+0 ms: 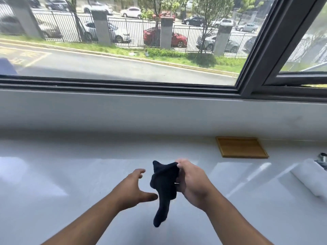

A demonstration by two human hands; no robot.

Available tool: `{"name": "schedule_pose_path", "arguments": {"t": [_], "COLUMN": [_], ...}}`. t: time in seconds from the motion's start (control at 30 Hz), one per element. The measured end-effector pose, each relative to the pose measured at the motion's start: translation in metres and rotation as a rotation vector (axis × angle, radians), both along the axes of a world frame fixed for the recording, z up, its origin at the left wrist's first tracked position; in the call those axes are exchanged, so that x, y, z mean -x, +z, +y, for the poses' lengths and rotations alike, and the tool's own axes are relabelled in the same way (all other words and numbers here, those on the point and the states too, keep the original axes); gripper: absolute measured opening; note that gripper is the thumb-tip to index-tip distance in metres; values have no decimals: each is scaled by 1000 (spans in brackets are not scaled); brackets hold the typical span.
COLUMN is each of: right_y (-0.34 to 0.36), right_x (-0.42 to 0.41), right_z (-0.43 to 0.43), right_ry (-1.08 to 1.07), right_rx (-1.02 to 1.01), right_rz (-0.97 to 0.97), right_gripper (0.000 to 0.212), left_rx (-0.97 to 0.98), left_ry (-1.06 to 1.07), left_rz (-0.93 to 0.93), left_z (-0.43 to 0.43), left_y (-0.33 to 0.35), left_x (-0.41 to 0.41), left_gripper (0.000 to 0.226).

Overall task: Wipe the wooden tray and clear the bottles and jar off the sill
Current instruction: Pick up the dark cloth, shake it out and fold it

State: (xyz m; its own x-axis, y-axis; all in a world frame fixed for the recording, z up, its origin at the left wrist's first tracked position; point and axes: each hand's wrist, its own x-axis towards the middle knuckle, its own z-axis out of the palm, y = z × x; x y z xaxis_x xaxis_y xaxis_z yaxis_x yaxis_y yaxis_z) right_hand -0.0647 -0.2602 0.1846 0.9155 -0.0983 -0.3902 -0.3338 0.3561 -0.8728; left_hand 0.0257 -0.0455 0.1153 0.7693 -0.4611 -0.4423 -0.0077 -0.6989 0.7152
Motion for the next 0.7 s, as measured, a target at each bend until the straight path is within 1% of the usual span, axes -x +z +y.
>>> {"name": "schedule_pose_path", "arguments": {"t": [0.03, 0.07, 0.13, 0.23, 0.27, 0.3, 0.37, 0.47, 0.6, 0.7], "right_y": [7, 13, 25, 35, 35, 36, 37, 28, 8, -10], "right_x": [-3, -7, -12, -17, -19, -20, -20, -20, -15, -14], "right_z": [-5, -10, -17, -25, -27, -29, -36, -53, -67, -58], "right_ry": [4, 10, 9, -14, -16, -25, -82, -243, -386, -384], "right_rx": [-66, -125, -225, -339, -366, -387, -411, -387, -311, -226], "right_rz": [-27, -53, -99, -125, -126, -123, -94, -51, 13, 95], "right_gripper": [33, 40, 46, 56, 60, 61, 61, 55, 42, 38], "left_rx": [19, 36, 99, 300, 345, 381, 465, 559, 633, 699], "left_ry": [34, 49, 48, 39, 30, 39, 92, 154, 146, 210], "left_rz": [44, 84, 151, 250, 257, 255, 254, 257, 263, 389], "left_z": [1, 1, -3, -14, -19, -23, -29, -34, -35, -43], "left_y": [2, 4, 7, 20, 28, 36, 48, 67, 95, 111], "left_x": [-2, -4, -6, -6, -5, -4, -5, -12, -24, -26], "left_gripper": [124, 120, 94, 44, 30, 25, 27, 28, 27, 28]}}
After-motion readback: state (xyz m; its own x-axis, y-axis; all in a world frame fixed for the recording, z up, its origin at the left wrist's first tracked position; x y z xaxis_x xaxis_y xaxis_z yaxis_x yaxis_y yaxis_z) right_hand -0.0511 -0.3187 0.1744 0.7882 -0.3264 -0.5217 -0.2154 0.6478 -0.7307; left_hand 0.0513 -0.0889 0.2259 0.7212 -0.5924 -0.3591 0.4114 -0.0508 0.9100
